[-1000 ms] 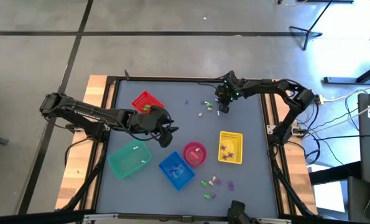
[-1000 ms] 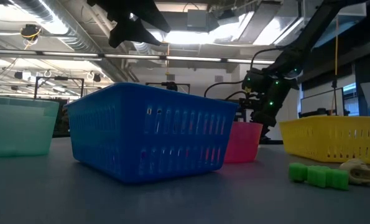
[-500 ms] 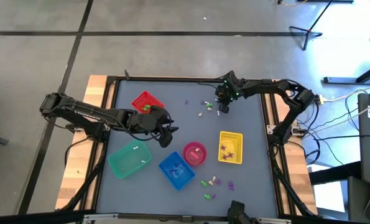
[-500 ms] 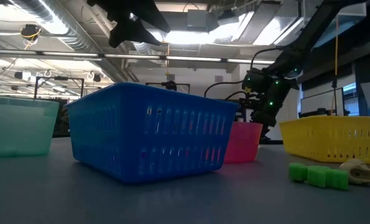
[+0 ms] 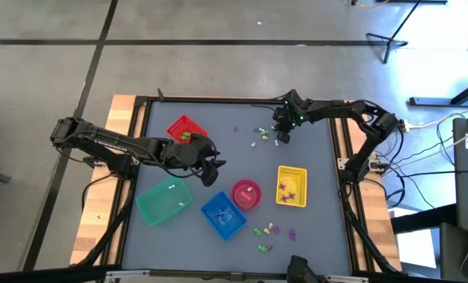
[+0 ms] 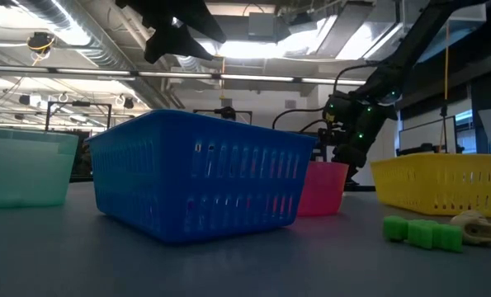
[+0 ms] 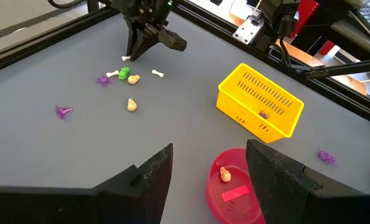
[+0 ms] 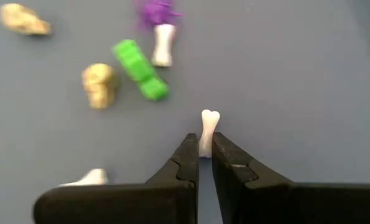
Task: Sort Halloween decoration
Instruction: Put the white bone toy into the green bin
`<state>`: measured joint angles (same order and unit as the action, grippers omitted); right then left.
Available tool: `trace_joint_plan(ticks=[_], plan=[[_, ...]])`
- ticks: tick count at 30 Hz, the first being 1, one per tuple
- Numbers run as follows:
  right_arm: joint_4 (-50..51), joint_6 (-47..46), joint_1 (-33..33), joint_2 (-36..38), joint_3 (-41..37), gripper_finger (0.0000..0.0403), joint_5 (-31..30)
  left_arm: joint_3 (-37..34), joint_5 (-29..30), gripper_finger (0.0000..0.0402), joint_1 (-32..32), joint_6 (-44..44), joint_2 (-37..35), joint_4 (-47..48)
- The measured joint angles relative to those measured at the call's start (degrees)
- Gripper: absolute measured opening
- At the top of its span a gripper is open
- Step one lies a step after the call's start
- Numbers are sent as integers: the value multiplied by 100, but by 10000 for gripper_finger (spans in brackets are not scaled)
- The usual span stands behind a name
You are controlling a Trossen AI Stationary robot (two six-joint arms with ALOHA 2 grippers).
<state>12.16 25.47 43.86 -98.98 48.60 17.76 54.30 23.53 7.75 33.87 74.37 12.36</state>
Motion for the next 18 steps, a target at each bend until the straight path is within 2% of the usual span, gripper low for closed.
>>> trace_joint_plan(ticks=[11, 18], plan=[[6, -11, -3, 22, 2, 26, 2, -1, 0, 188, 0, 4, 0, 0], [4, -213, -3, 29, 9, 26, 421, 0, 0, 188, 0, 2, 0, 0]])
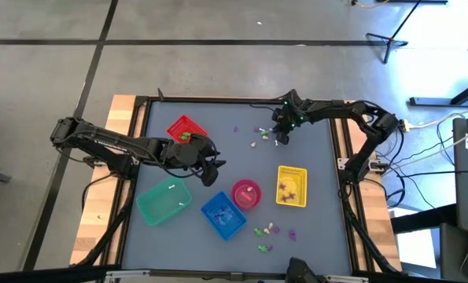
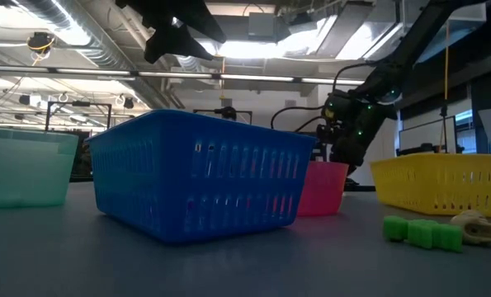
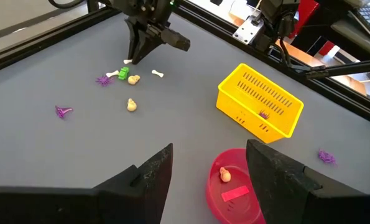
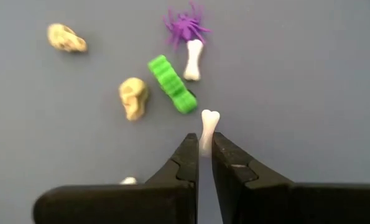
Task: Sort Halloween decoration
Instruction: Put the white bone toy into the green bin
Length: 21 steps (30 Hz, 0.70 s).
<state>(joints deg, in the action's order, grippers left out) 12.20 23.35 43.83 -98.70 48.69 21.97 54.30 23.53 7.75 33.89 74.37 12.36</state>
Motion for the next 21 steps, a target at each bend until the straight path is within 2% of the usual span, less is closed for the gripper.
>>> trace_joint_plan(ticks=[6, 16, 21], plan=[[-13, -107, 0, 7, 4, 26, 665, -1, 0, 188, 0, 0, 0, 0], [-259, -827, -80, 11, 8, 26, 2407, -1, 0, 188, 0, -2, 0, 0], [-629, -1090, -509, 13, 9, 26, 2727, -1, 0, 188, 0, -4, 0, 0]])
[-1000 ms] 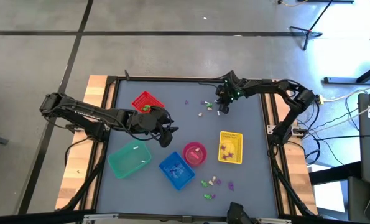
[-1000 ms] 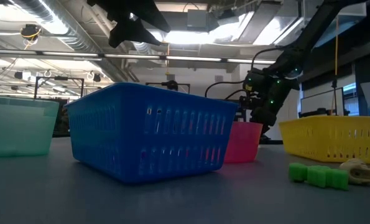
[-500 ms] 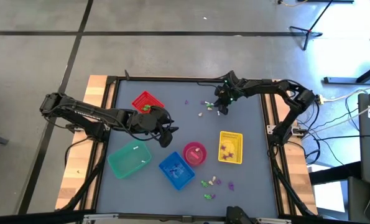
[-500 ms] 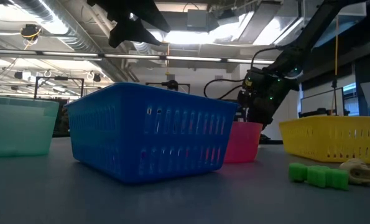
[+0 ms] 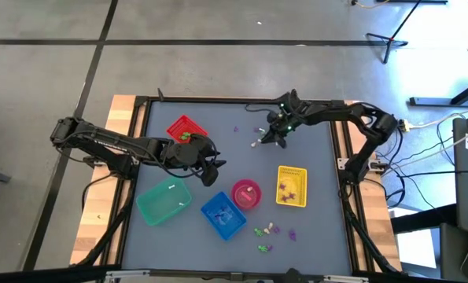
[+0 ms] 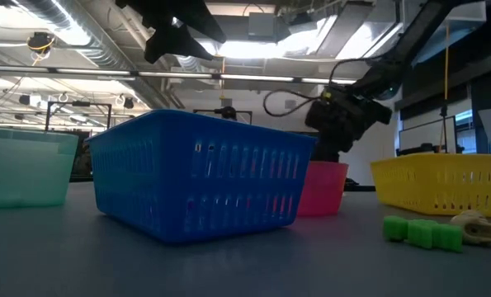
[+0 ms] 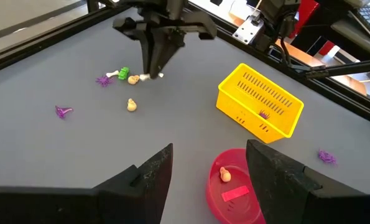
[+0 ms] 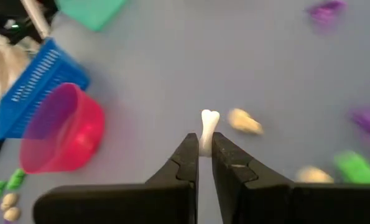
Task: Sort Halloween decoration
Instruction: Put the white bone toy into the green bin
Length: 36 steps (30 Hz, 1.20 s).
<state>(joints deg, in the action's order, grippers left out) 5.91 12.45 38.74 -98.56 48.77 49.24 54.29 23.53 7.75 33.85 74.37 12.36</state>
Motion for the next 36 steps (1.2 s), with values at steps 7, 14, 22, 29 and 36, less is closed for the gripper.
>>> trace_joint_plan(ticks=[7, 14, 22, 29, 36], plan=[[-1120, -606, -974, 0, 4, 26, -7, 0, 0, 188, 0, -169, 0, 0], [-2838, -1502, -1795, 4, 7, 26, -3, 1, -61, 188, 0, -1286, 0, 0], [-4190, -2612, -2324, 4, 7, 26, -12, -1, -198, 188, 0, -3005, 0, -85], [-4442, -3369, -2612, 4, 189, 26, -117, -1, -224, 188, -2, -3521, 45, -652], [-4420, -3928, -2763, 4, 667, 26, -48, -1, -741, 188, -21, -3591, 90, -947]])
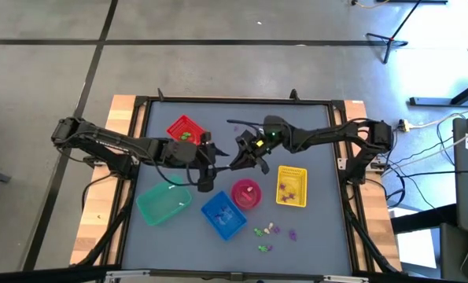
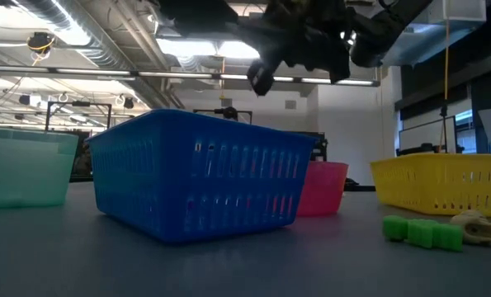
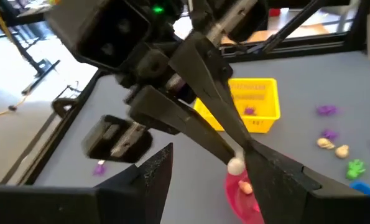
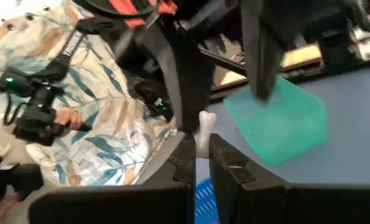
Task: Sort Halloween decoration
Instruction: Put the white bone toy into the green bin
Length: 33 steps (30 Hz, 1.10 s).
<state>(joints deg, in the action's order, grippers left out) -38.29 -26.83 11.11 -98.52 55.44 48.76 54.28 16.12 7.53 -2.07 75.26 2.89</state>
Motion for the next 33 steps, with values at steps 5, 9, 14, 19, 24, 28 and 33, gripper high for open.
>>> trace_joint_plan(ticks=[5, 9, 14, 19, 24, 28, 33], plan=[[172, -50, 11, 0, 140, 26, 198, 0, -249, 188, 2, 4, -2, -22], [177, -45, 11, 0, 156, 26, 281, 0, -387, 188, 2, 22, 1, 23], [227, -37, 11, 0, 162, 26, 284, 0, -409, 188, 2, 30, 4, 28], [233, -35, 11, 0, 162, 26, 286, 0, -426, 188, 4, 32, 4, 16], [236, -34, 13, 0, 159, 26, 283, 0, -426, 188, 4, 35, 4, 9], [239, -30, 13, 0, 157, 26, 182, 0, -426, 188, 2, 35, 4, 9], [239, -28, 15, 0, 157, 26, 174, 0, -536, 188, 3, 35, 4, 9]])
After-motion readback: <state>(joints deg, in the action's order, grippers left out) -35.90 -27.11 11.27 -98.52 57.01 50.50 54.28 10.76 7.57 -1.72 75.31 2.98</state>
